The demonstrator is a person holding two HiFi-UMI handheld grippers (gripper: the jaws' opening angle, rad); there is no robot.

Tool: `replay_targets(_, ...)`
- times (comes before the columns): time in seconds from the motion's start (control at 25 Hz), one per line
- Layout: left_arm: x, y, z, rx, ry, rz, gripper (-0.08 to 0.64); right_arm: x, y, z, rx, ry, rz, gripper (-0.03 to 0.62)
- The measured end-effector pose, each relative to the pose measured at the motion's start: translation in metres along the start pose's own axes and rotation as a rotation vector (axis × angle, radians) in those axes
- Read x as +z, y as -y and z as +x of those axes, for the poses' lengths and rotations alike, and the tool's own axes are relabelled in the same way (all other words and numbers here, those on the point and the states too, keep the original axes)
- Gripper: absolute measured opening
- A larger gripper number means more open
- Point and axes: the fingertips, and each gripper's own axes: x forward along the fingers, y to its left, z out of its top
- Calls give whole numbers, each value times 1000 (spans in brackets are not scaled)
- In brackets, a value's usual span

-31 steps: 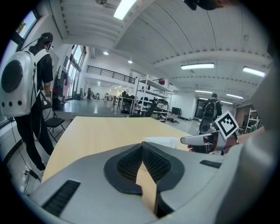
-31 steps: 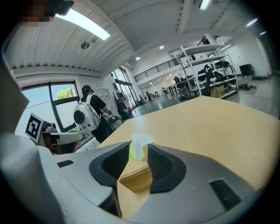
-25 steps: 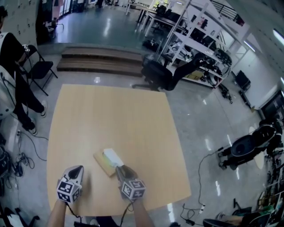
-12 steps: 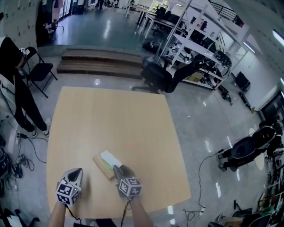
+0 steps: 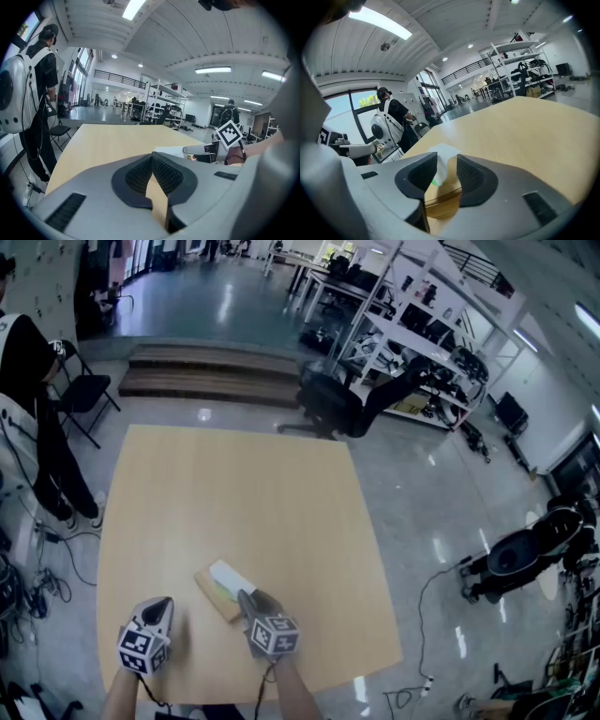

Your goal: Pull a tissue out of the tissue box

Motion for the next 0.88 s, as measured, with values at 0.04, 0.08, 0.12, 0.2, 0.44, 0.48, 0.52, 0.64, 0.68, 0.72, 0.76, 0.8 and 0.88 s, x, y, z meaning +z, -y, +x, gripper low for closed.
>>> replay_targets(0.04, 0, 0, 0, 0, 0, 0, 8, 0, 1, -1, -2, 2, 0, 131)
replay_targets(0.08, -1, -1, 1, 0, 0, 0, 8, 0, 2, -1, -7, 1, 0, 114)
replay_targets(0.12, -2, -1, 1, 0, 1, -1, 8, -1, 3, -1, -13, -1, 0, 101)
replay_targets(0.2, -3, -3, -1, 2, 1, -1, 8, -2, 3, -1, -20, -4, -4, 85)
replay_targets(0.44, 0, -6, -2, 8, 0, 0, 8, 3, -1, -1, -21, 11, -17, 8)
replay_targets(0.48, 0, -6, -3, 9, 1, 1, 8, 3, -1, -1, -19, 13, -16, 8)
replay_targets(0.52, 1, -6, -2, 9, 2, 2, 8, 4, -2, -1, -18, 15, -16, 8)
replay_targets(0.64, 3, -4, -2, 8, 7, 3, 8, 5, -1, -3, -15, 16, -20, 8)
replay_targets(0.68, 3, -4, -2, 8, 8, 3, 8, 5, -2, -4, -14, 15, -23, 8)
replay_targets(0.72, 3, -4, -3, 9, 8, 2, 8, 6, -2, -5, -15, 14, -28, 7)
replay_targets(0.76, 4, -4, -3, 9, 8, 2, 8, 7, -3, -7, -17, 12, -33, 7)
replay_targets(0.8, 5, -6, -3, 9, 8, 2, 8, 8, -4, -8, -18, 12, -39, 6)
replay_targets(0.88, 8, -7, -3, 7, 9, 4, 8, 12, -6, -10, -19, 12, -48, 6)
